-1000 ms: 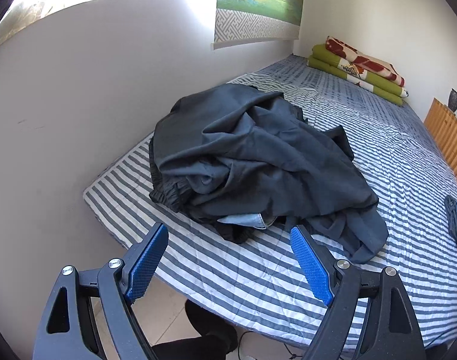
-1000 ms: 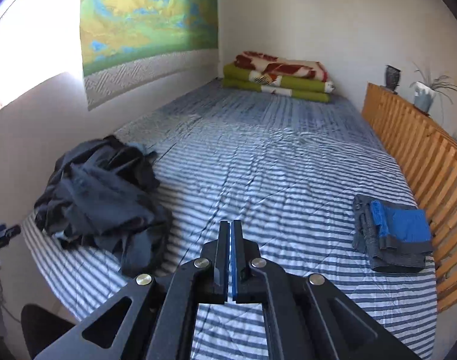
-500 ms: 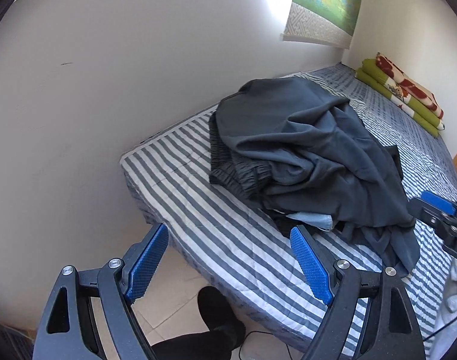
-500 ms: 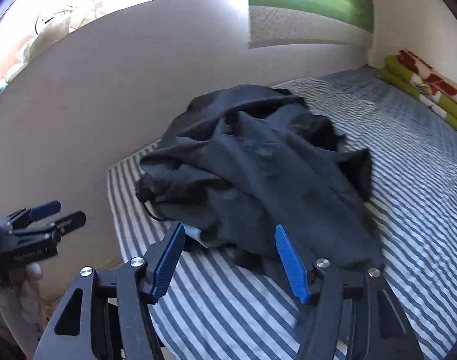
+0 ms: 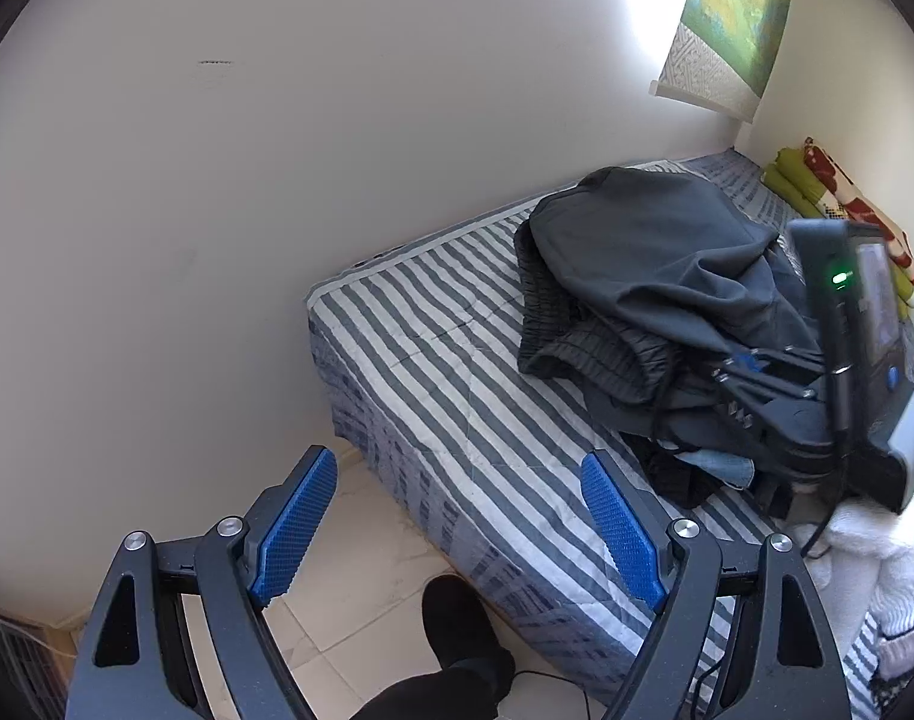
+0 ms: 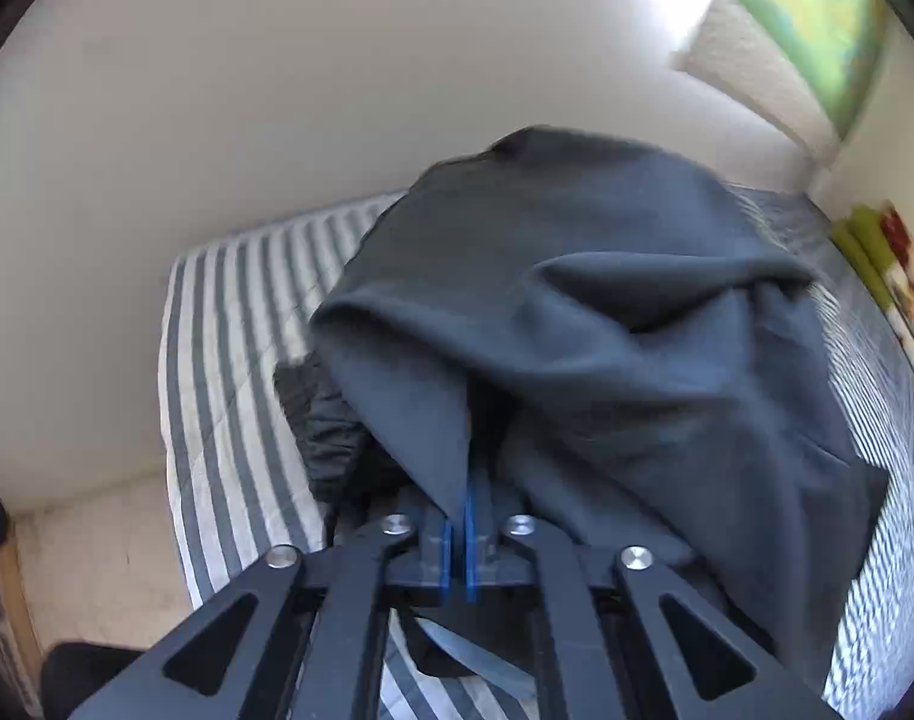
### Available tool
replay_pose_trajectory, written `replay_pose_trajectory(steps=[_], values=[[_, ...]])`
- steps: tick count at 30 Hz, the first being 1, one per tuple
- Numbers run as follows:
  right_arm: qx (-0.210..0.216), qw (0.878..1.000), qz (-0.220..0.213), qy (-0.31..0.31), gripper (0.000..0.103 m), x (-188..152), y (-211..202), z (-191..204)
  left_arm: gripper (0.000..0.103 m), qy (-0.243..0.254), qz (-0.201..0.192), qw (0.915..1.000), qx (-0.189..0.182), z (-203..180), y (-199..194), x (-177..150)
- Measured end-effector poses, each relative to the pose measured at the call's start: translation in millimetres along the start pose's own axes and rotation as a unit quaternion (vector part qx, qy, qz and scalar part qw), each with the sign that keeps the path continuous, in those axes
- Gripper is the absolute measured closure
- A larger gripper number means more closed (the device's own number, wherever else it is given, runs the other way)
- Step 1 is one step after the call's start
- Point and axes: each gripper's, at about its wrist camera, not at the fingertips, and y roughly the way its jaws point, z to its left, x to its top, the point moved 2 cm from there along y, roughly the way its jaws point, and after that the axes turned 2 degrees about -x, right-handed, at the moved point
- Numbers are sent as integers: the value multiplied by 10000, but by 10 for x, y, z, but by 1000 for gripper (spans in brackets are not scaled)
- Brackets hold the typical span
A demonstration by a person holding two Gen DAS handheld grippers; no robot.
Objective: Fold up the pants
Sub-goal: 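Lift the dark grey garment with the right gripper and pull it off the heap, then lay the dark grey garment flat across the bed with the right gripper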
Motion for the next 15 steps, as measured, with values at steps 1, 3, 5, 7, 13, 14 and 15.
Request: replay_pose_trajectory(steps=[1,3,5,7,13,14,15], values=[[-13,9998,-165,143,101,8,-119,-97,17,10,-8,10000,-21,-17,-6,3],[-44,9974,-480,545,101,-12,-483,-378,17,40,-48,10000,-75,-61,-51,4],[-229,9924,-844,869,101,-82,-889,-660,17,102,-100,9998,-126,-129,-124,-7],[-392,9858,-1168,1138,101,-234,-1340,-952,17,166,-160,9995,-214,-212,-220,-17],[-1092,9656,-1477,1838,101,-1107,-2429,-1702,17,595,-259,9966,-500,-648,-403,-116],[-1197,9614,-1474,1992,101,-1295,-2583,-1835,17,683,-248,9958,-562,-742,-420,-149],[-1271,9572,-1422,2177,101,-1507,-2725,-1973,17,766,-227,9948,-634,-843,-434,-186]])
